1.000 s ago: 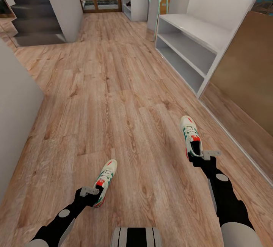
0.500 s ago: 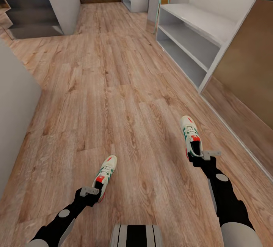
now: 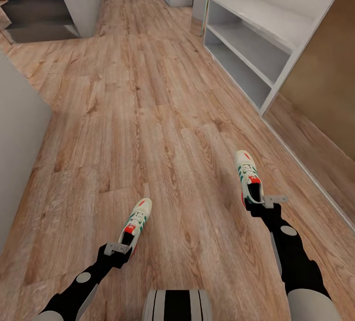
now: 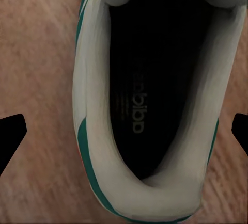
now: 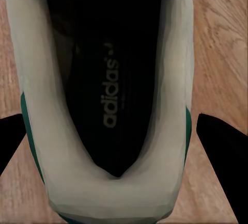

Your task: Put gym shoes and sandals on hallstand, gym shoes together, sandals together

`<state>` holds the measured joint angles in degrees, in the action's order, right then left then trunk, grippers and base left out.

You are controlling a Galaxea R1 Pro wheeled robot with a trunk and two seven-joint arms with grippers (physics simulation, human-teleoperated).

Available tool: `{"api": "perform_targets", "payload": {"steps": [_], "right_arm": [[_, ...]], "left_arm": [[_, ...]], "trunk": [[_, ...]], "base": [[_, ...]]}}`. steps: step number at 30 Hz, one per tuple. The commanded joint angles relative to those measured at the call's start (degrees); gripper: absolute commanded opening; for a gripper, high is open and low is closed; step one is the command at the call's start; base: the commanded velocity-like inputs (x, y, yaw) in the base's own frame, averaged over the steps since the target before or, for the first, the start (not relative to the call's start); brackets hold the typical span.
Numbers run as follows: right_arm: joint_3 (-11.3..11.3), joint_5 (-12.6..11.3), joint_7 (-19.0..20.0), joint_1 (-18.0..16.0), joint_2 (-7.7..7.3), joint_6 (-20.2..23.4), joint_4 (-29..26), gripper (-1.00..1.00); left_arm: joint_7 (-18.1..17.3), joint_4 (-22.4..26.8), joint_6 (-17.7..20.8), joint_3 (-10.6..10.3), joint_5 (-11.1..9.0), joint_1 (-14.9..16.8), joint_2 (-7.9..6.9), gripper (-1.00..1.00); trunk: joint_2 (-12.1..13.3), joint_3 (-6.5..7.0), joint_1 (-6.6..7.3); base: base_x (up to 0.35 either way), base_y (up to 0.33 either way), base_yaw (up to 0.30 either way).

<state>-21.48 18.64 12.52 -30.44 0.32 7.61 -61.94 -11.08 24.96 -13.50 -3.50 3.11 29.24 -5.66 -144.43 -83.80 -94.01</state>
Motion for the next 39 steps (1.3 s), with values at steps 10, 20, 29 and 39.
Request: {"api": "perform_targets", "payload": {"steps": [10, 20, 29, 39], "right_arm": [[-0.15, 0.43, 0.40, -0.02, 0.03, 0.26, -0.12, -1.00], [-0.15, 0.43, 0.40, -0.02, 0.03, 0.26, -0.18, -1.00], [-0.15, 0.43, 0.40, -0.02, 0.03, 0.17, -0.17, -1.00], [-0.15, 0.51, 0.40, 0.02, 0.03, -0.13, 0.13, -1.00]], "left_arm": [[0.17, -0.30, -2.20, -0.19, 0.36, -0.03, -0.13, 1.00], [0.18, -1.94, -4.00, -0.21, 0.40, -0.06, -0.13, 1.00], [0.18, -2.19, -4.26, -0.20, 0.41, -0.06, -0.14, 1.00], [0.24, -2.19, -4.42, -0.19, 0.41, -0.06, -0.14, 1.00]], "trunk": [[-0.02, -0.04, 0.01], [-0.07, -0.93, -0.09], [-0.19, -2.92, -0.32], [-0.22, -3.36, -0.37]], "base": [[0.000, 0.000, 0.000], [0.000, 0.000, 0.000], [0.000, 0.000, 0.000], [0.000, 0.000, 0.000]]}}
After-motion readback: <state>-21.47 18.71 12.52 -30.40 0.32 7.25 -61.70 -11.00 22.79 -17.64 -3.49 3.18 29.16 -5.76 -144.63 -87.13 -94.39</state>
